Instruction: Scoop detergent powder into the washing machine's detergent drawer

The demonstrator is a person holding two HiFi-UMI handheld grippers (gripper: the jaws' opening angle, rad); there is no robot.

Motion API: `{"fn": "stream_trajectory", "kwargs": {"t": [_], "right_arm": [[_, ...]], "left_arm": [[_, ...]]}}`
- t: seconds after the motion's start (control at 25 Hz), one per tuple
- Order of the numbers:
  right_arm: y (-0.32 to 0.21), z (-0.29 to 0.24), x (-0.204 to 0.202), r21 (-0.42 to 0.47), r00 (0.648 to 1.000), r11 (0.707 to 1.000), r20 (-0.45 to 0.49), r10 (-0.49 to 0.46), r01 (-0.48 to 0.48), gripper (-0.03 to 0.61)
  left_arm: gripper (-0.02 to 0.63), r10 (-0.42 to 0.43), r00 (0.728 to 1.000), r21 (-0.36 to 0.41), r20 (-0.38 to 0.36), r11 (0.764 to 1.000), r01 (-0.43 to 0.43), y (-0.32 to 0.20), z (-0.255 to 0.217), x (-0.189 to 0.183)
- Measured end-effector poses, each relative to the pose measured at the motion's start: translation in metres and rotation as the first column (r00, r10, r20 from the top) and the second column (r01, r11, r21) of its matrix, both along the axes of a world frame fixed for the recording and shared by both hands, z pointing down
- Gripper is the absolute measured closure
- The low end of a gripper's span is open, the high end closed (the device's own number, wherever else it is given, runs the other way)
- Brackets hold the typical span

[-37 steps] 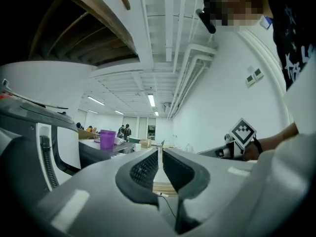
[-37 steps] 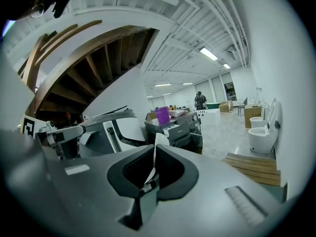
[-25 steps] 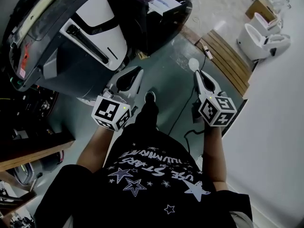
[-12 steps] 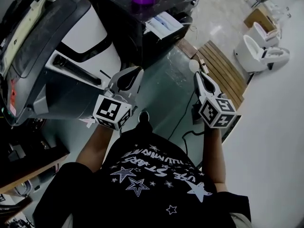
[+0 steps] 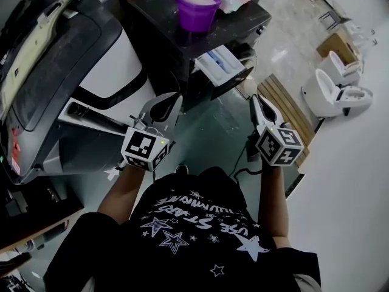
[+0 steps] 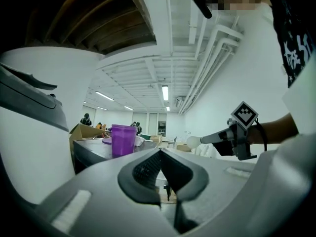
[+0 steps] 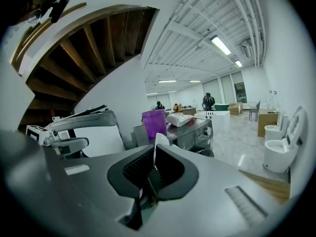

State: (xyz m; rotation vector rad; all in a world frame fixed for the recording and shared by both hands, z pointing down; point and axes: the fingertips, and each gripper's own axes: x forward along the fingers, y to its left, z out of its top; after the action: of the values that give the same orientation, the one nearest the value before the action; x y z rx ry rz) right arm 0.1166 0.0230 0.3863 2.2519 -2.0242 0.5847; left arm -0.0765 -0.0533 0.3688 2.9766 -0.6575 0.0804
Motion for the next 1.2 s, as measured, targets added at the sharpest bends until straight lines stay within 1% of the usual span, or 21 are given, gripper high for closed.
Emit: {"fn": "stream_trajectory", "kwargs": {"t": [0.28, 0.4, 0.48, 0.64, 0.84, 0.92, 1.0, 1.04, 1.12, 1.2], "right_arm": [[-0.067, -0.015, 0.026, 0.042, 0.996, 0.995, -0.01, -0.088, 0.089, 0.543], [-0.104, -0.023, 0.044, 0.062, 0.989, 0.987, -0.017, -0.147, 0.148, 0.543], [-0.134, -0.031, 0.057, 0.075, 0.98, 0.978, -0.025, -0.195, 0.197, 0.543], [-0.194, -0.051, 0.076, 0.095, 0.949, 0.945, -0.063, -0.309, 0.314, 0.543], [-0.264, -0.073, 0.089, 0.113, 0.893, 0.888, -0.116, -0.435, 0.447, 0.543], [-0.286, -0.082, 0.089, 0.11, 0.858, 0.855, -0.165, -0.487, 0.506, 0.543], [-0.308, -0.09, 0.086, 0.081, 0.804, 0.813, -0.229, -0.548, 0.577, 0.543], [-0.319, -0.092, 0.084, 0.053, 0.769, 0.788, -0.265, -0.581, 0.614, 0.543], [-0.34, -0.094, 0.08, -0.02, 0.687, 0.735, -0.34, -0.642, 0.677, 0.543], [-0.36, -0.092, 0.075, -0.111, 0.587, 0.679, -0.416, -0.695, 0.725, 0.543]], "left_arm": [[0.606, -0.107, 0.994, -0.004, 0.026, 0.994, 0.107, -0.042, 0.002, 0.005], [0.606, -0.164, 0.986, 0.021, 0.042, 0.986, 0.163, -0.063, 0.004, 0.014], [0.606, -0.212, 0.976, 0.037, 0.044, 0.977, 0.21, -0.079, 0.005, 0.022], [0.606, -0.306, 0.951, 0.039, 0.043, 0.952, 0.304, -0.11, 0.0, 0.039], [0.606, -0.411, 0.91, 0.043, 0.051, 0.911, 0.409, -0.144, -0.006, 0.055], [0.606, -0.437, 0.898, 0.05, 0.062, 0.9, 0.434, -0.153, -0.007, 0.06], [0.606, -0.46, 0.885, 0.056, 0.073, 0.888, 0.457, -0.159, -0.008, 0.064], [0.606, -0.472, 0.878, 0.058, 0.076, 0.881, 0.469, -0.162, -0.008, 0.065], [0.606, -0.498, 0.864, 0.059, 0.077, 0.867, 0.495, -0.168, -0.009, 0.067], [0.606, -0.524, 0.848, 0.062, 0.079, 0.852, 0.52, -0.173, -0.009, 0.068]]}}
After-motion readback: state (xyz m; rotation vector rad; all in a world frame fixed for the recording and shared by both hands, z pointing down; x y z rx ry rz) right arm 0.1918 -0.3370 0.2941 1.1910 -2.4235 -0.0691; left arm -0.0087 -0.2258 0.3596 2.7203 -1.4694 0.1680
